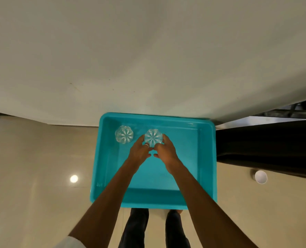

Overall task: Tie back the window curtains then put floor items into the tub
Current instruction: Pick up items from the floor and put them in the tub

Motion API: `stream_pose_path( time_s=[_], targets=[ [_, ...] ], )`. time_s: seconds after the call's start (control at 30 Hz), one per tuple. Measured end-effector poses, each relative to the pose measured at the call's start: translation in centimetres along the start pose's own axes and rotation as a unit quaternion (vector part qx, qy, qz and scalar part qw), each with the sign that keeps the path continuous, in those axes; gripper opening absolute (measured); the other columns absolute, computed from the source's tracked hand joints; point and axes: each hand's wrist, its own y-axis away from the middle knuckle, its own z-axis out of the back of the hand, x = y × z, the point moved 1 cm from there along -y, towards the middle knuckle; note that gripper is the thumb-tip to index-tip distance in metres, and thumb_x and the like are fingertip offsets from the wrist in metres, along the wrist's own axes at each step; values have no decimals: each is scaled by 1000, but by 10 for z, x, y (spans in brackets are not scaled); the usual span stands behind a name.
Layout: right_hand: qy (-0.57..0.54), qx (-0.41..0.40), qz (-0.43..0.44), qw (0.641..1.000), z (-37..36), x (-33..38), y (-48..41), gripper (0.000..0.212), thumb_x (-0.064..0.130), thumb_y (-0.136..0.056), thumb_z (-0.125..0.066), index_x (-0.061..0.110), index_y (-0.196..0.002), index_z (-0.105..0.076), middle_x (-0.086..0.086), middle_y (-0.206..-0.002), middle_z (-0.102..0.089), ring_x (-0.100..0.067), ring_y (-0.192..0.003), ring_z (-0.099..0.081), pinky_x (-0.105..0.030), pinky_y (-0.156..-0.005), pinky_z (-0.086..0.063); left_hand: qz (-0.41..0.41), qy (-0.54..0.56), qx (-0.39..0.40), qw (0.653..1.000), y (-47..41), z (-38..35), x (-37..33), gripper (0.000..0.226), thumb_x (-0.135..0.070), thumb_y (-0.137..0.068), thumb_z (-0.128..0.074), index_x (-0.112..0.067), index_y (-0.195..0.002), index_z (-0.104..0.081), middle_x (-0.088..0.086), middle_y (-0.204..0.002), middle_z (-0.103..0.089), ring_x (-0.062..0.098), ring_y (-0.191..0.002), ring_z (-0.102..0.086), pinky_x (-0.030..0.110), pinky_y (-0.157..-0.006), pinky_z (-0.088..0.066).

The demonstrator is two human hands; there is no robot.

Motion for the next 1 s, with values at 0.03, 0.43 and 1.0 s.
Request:
stream_pose_path(
  time_s=[0.03,0.43,1.0],
  targets=[
    [-1,4,-1,1000,-1,0,-4,36,13,-85,-50,29,-114,-62,-2,-112,-69,-21,-97,-70,-36,-72,-62,4,-2,2,1000,-5,0,0,33,-13,-99,-45,-33,-124,-56,1,-124,-65,16,-104,-67,36,-88,-55],
    [-41,3,-40,998,-3,-11,-10,55,6,-94,-51,22,-145,-41,3,-130,-50,-22,-109,-62,-39,-87,-59,37,-44,-36,998,-15,6,12,48,-19,-99,-50,-19,-146,-42,-3,-131,-49,29,-116,-62,48,-100,-52],
    [31,-41,-50,997,39,-4,96,47,18,-98,-55,13,-143,-44,-6,-144,-48,-24,-105,-66,-43,-90,-59,39,-164,-31,985,59,-21,24,56,-31,-86,-54,-18,-140,-44,9,-132,-63,29,-111,-65,48,-97,-54]
  ],
)
